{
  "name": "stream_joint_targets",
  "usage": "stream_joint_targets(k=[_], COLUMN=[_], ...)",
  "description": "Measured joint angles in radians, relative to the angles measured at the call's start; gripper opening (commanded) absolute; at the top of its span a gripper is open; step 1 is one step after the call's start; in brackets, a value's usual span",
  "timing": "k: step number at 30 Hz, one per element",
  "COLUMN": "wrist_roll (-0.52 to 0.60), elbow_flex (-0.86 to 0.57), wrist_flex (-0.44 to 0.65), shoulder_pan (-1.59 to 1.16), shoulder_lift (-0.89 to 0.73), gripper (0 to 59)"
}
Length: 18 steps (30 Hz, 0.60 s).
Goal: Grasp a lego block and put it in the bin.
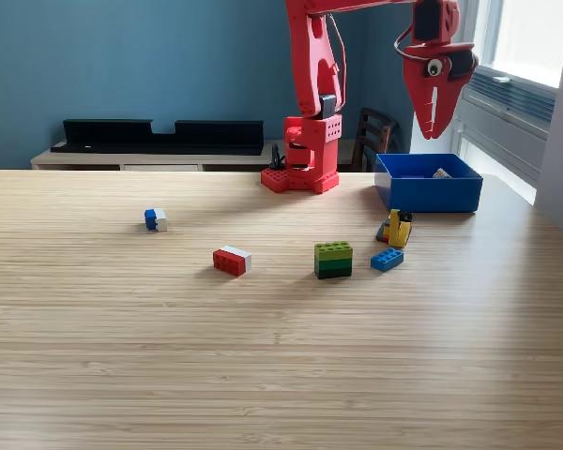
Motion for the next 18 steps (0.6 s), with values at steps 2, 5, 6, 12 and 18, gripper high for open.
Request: stream_joint_targets(k=[2,5,6,12,18], wrist_roll=[-0.012,-0.043,-0.051,-0.087,-0.098], elbow_flex=[-0.026,-0.054,-0.058,-0.06,-0.06], wrist_flex=[0.0,0.0,0.0,0.0,0.0], shoulder_pan=[0.135,0.305,0.347,0.425,0.442], shoulder_lift=[0.0,0.0,0.0,0.0,0.0], gripper=[0.0,0.0,0.0,0.0,0.0])
